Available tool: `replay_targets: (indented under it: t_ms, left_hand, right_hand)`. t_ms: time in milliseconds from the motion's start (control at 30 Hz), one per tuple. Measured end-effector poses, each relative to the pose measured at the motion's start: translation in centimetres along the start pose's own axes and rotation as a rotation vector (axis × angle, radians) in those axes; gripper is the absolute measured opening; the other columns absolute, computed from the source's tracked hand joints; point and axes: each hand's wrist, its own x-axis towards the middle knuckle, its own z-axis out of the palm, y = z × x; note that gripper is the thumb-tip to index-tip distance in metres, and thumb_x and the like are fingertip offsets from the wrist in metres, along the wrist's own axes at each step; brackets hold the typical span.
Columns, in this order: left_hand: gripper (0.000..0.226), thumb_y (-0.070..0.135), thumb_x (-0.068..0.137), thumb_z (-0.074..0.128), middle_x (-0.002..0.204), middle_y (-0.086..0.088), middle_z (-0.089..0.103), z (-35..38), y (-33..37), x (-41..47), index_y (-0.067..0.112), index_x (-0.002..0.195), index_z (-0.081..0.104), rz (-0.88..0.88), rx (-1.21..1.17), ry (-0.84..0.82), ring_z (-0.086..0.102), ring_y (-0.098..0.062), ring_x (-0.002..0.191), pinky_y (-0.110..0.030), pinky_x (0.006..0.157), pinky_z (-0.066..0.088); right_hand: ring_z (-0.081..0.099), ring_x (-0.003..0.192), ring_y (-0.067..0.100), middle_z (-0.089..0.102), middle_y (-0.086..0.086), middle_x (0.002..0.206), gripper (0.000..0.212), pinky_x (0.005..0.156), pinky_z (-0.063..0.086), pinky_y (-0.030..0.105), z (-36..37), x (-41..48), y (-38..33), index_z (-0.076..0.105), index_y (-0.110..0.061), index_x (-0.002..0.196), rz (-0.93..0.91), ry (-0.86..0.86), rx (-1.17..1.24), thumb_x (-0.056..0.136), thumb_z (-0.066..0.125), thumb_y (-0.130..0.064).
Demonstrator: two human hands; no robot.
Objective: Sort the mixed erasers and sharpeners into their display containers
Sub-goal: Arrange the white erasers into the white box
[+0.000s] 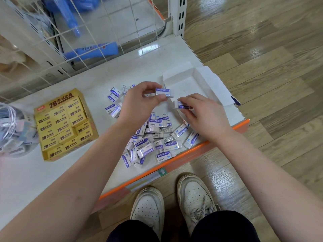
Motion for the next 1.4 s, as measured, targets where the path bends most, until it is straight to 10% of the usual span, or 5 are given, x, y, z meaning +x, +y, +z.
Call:
replay_targets:
  t_ms: [267,900,1267,1400]
  left_hand:
    - [0.019,0.008,0.084,0.068,0.069,0.015,0.058,0.0,-0.5,-0.1,0.018,0.1,0.062,-0.017,0.049,-0.042,0.053,0.011,0.048,-0.003,0.051,0.037]
    - [0.022,0.014,0.091,0.06,0.094,0.008,0.058,1.7,-1.0,1.0,0.017,0.113,0.058,0.143,0.382,-0.074,0.053,-0.007,0.095,-0.005,0.075,0.034]
    - [0.024,0.018,0.084,0.07,0.091,0.009,0.062,0.8,-1.5,0.0,0.019,0.107,0.064,0.207,0.43,-0.095,0.059,-0.002,0.079,-0.013,0.081,0.047]
    - [0.024,0.028,0.082,0.072,0.086,0.013,0.06,1.5,-1.4,-0.1,0.024,0.105,0.067,0.27,0.528,-0.014,0.058,-0.005,0.087,-0.018,0.083,0.043]
  right_hand:
    - [0.061,0.096,0.02,0.062,-0.005,0.116,0.031,0.07,0.045,0.03,-0.1,-0.2,0.0,0.061,-0.022,0.12,0.013,-0.002,0.033,0.09,0.057,-0.025]
    - [0.061,0.098,0.017,0.063,-0.008,0.113,0.029,0.064,0.042,0.028,-0.4,-1.0,0.4,0.062,-0.025,0.12,-0.037,-0.032,0.01,0.092,0.055,-0.03]
    - [0.059,0.103,0.028,0.064,0.003,0.113,0.032,0.083,0.044,0.036,-1.3,-0.8,1.3,0.063,-0.014,0.117,-0.117,-0.098,-0.035,0.086,0.059,-0.015]
    - [0.063,0.089,0.03,0.067,0.009,0.1,0.03,0.081,0.04,0.029,-3.8,0.1,2.6,0.067,-0.007,0.106,-0.079,0.138,-0.027,0.084,0.052,-0.019]
